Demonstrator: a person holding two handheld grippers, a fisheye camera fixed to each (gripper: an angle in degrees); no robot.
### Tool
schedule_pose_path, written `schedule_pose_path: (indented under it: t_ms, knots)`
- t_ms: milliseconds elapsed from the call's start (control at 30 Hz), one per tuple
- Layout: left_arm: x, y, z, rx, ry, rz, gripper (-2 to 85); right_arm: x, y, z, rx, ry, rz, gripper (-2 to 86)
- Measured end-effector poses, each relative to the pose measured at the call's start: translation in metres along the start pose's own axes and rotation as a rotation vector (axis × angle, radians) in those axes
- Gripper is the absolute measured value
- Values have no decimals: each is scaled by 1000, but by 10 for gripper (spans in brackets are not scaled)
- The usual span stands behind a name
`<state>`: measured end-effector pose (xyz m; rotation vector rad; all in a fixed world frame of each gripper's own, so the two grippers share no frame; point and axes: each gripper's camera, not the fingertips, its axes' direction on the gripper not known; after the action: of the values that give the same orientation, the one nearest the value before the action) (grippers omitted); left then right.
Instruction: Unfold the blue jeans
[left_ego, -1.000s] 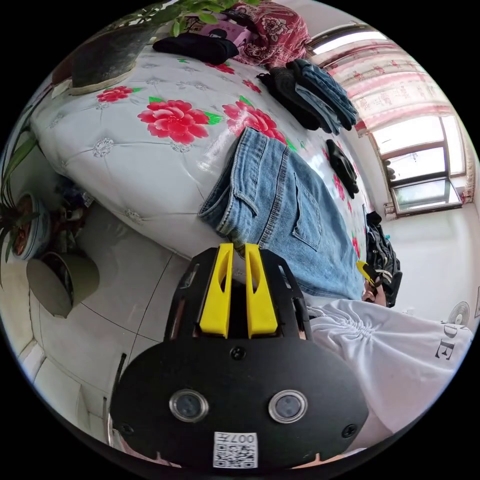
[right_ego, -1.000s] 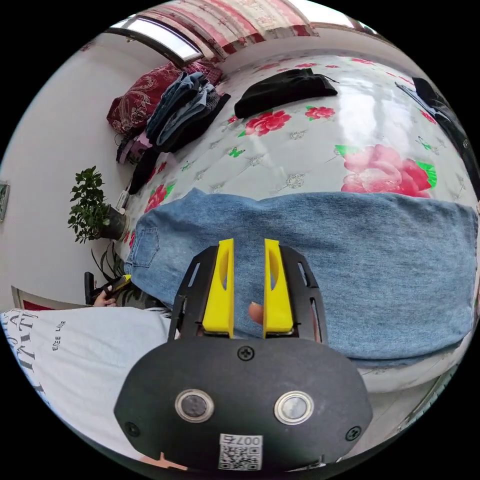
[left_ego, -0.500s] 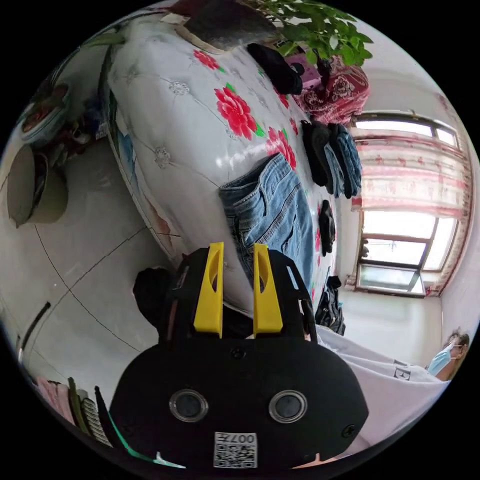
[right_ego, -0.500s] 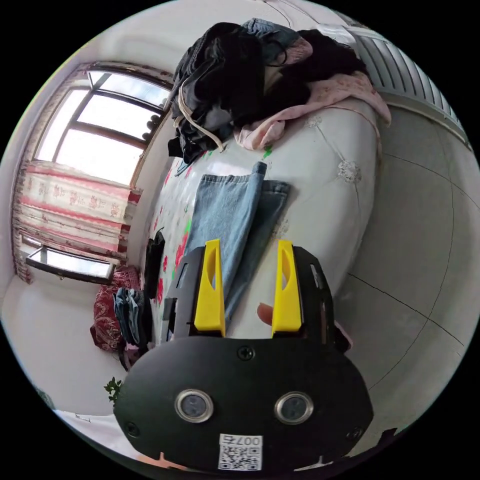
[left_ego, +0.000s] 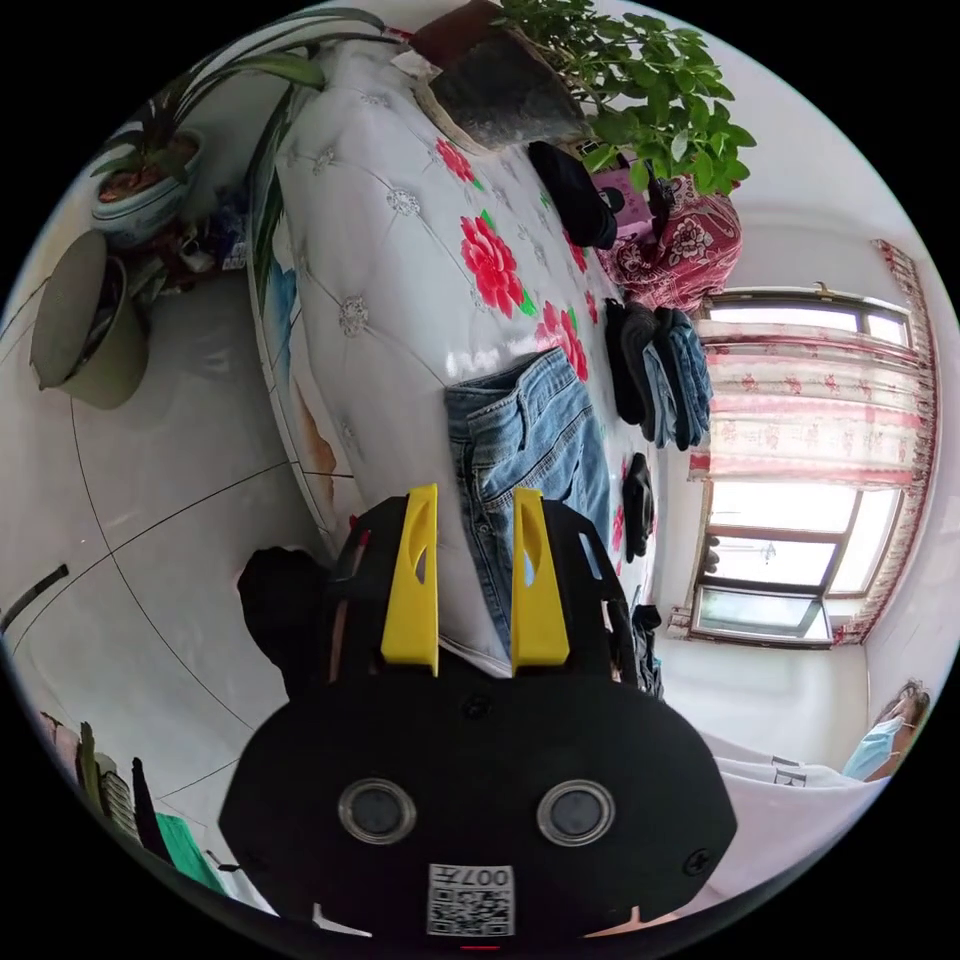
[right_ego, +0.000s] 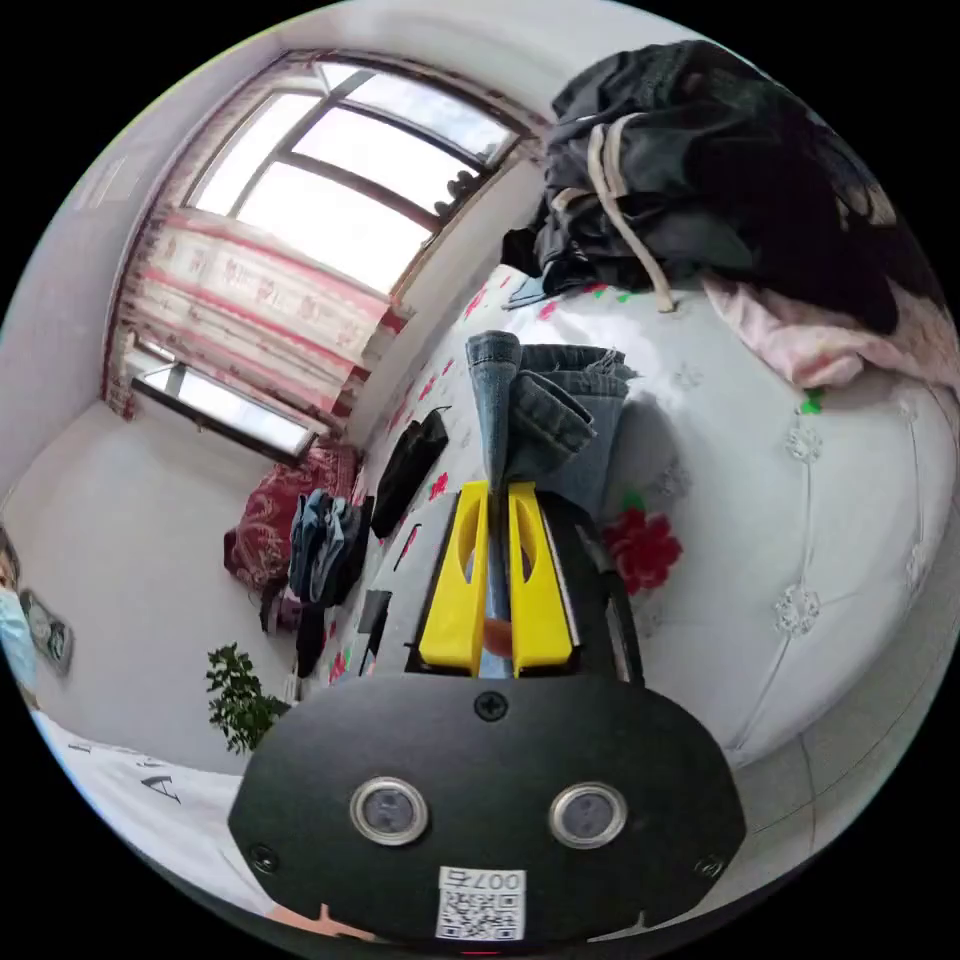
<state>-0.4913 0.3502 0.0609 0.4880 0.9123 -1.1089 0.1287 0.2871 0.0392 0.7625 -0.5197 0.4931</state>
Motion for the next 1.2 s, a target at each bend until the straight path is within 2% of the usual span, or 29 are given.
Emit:
schedule_pose_path:
  t_ms: [33, 100, 133, 200, 267, 367, 533, 667, 767, 867, 967, 1067, 1100, 1200]
  knots:
    - [-2, 0, 0, 2, 8, -1, 115, -24, 1, 9, -53, -15, -91, 17]
    - [-11, -2, 2, 28, 36, -4, 122, -118, 26, 46, -246, -90, -447, 18]
    - [-13, -3, 3, 35, 47, -5, 125, -138, 36, 56, -291, -109, -527, 18]
    - [-20, -8, 9, 55, 84, -14, 132, -194, 87, 104, -501, -196, -737, 23]
    - [-24, -13, 15, 68, 113, -16, 134, -211, 129, 150, -674, -196, -798, 31]
    - [-30, -21, 27, 69, 150, -31, 137, -208, 186, 226, -974, -14, -788, 45]
    - [-37, -32, 37, 61, 139, -19, 124, -218, 176, 224, -911, -63, -732, 60]
    - [-55, -35, 41, 73, 163, -92, 95, -224, 164, 207, -869, -207, -709, 70]
    - [-63, -34, 45, 89, 201, -98, 90, -220, 156, 210, -807, -164, -676, 74]
    - [-62, -34, 48, 93, 189, -59, 90, -211, 140, 226, -742, -181, -536, 75]
    - [-64, -36, 55, 89, 185, -46, 84, -209, 145, 256, -789, -137, -511, 73]
    - [-65, -39, 66, 82, 215, -51, 61, -214, 169, 284, -954, -213, -548, 67]
    - [-62, -40, 69, 82, 222, -34, 52, -218, 178, 289, -1031, -244, -575, 63]
    - [-48, -42, 76, 90, 243, 7, 45, -224, 187, 280, -1065, -250, -702, 50]
